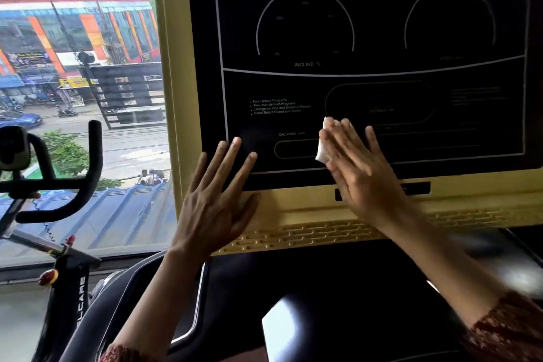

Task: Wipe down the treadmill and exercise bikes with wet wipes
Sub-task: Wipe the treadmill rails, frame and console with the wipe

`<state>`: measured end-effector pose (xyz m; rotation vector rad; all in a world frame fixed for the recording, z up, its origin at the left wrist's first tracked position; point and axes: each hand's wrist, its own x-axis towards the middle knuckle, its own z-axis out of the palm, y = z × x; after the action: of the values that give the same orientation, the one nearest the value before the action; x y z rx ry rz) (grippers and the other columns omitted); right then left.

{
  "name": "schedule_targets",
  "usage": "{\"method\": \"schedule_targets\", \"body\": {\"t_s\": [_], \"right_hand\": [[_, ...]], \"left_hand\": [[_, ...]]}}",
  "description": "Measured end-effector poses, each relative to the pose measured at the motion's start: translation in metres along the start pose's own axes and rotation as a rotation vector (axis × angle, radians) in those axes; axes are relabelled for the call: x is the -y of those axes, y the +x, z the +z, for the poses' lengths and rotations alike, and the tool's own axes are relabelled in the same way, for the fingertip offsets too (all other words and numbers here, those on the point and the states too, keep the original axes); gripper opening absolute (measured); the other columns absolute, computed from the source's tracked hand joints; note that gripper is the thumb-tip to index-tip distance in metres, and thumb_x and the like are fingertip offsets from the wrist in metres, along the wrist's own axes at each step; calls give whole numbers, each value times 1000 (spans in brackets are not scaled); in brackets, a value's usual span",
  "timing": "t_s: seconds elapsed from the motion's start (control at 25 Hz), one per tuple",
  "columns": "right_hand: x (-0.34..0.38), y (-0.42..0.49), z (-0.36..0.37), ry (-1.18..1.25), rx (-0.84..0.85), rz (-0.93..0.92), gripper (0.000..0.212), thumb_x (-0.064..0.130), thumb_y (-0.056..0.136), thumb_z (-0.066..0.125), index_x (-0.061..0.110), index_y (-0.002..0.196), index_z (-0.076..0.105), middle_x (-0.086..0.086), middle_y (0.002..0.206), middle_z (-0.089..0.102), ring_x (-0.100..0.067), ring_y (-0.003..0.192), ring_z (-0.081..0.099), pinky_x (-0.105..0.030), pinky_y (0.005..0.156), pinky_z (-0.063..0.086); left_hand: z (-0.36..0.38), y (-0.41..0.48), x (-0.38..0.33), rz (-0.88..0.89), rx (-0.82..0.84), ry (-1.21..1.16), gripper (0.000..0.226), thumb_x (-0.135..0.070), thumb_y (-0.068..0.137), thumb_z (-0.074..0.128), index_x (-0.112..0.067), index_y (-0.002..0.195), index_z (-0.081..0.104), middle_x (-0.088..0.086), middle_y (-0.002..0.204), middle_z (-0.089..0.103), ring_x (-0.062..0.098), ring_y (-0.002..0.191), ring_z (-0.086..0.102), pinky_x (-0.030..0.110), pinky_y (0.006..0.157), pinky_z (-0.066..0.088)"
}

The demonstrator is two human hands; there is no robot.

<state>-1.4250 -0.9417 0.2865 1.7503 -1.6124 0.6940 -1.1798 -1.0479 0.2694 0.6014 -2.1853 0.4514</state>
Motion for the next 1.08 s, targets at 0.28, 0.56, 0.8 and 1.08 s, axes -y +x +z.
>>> {"method": "schedule_targets", "body": {"t_s": [0.28,0.56,0.8,1.08], "right_hand": [[-35,-61,-14,-33,17,113,48,21,102,36,4,146,28,-13,154,25,-25,144,20,-49,119,9],[-77,-62,-28,-4,-52,331,47,19,103,33,4,146,26,-11,155,23,-22,145,13,-38,120,0],[-44,-9,-9,72,6,-139,44,18,102,39,4,144,35,-11,153,31,-23,144,22,-38,121,9],[8,-15,5,125,-9,-53,46,14,100,40,2,145,33,-11,154,27,-21,145,19,-38,121,8]], "left_hand": [[23,27,-53,48,-6,-40,57,-42,93,47,-15,143,43,15,154,29,29,144,21,46,119,9],[38,45,-91,36,5,-35,55,-40,92,48,-16,141,45,18,153,30,32,143,24,46,118,11],[34,40,-97,-9,17,25,56,-39,92,48,-15,142,44,19,153,30,32,142,26,46,117,15],[9,1,-57,-122,30,113,55,-37,93,46,-15,143,41,18,153,30,30,143,24,46,117,17]]}}
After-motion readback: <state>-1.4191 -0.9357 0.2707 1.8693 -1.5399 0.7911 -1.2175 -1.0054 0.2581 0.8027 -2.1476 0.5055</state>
